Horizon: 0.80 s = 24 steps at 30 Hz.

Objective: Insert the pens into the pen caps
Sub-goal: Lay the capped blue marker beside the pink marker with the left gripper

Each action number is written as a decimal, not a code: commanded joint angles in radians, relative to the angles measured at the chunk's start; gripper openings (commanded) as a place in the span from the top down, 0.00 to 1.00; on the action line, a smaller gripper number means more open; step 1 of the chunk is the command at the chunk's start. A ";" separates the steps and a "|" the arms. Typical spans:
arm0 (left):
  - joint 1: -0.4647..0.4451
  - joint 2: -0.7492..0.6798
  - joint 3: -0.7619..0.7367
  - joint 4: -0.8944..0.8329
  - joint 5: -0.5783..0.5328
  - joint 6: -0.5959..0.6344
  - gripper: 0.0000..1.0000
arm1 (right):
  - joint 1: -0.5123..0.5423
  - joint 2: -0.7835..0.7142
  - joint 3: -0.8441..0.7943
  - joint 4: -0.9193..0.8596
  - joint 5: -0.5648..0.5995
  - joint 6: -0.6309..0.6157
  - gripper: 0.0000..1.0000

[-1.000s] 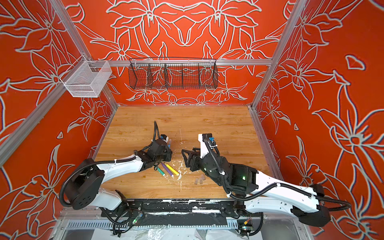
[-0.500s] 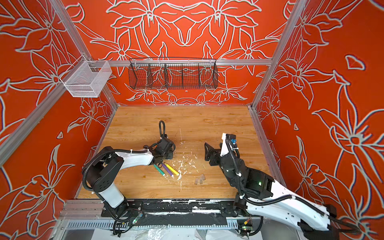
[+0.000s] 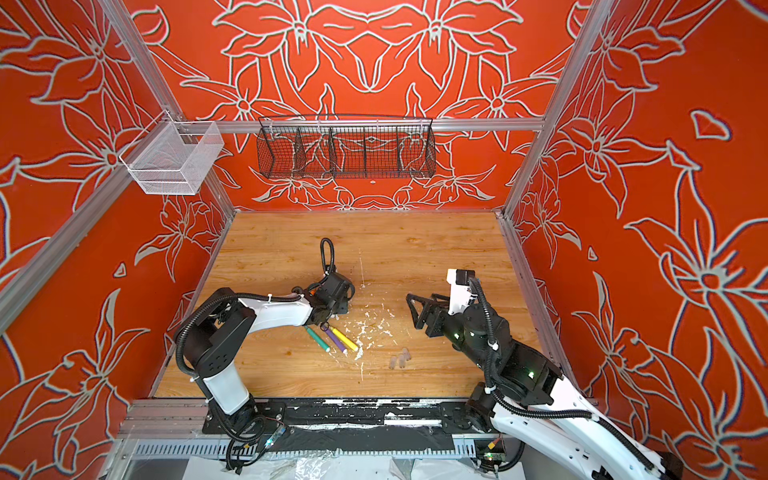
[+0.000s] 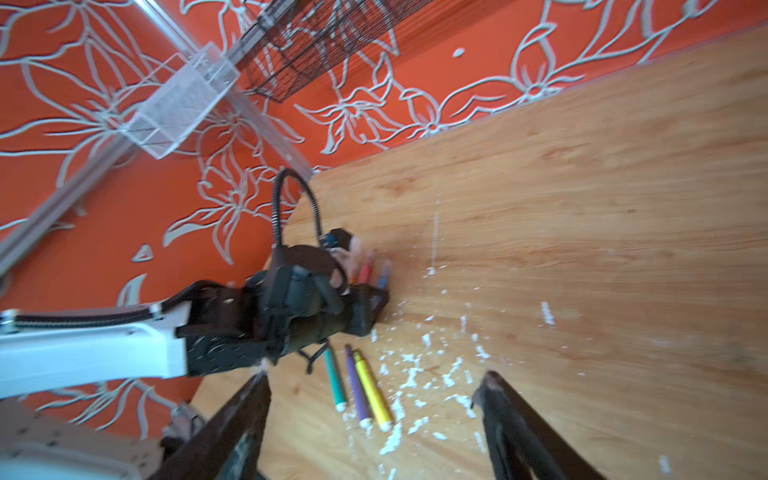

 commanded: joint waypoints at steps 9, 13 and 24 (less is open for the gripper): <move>-0.011 -0.219 0.022 -0.204 0.070 -0.126 0.34 | -0.003 0.069 0.051 0.072 -0.108 0.000 0.17; -0.013 -0.352 0.075 -0.426 0.042 -0.297 0.16 | -0.004 0.042 0.050 0.045 -0.106 -0.028 0.16; -0.011 -0.937 -0.228 -0.412 -0.029 -0.449 0.12 | -0.005 -0.027 -0.048 0.012 0.126 -0.142 0.11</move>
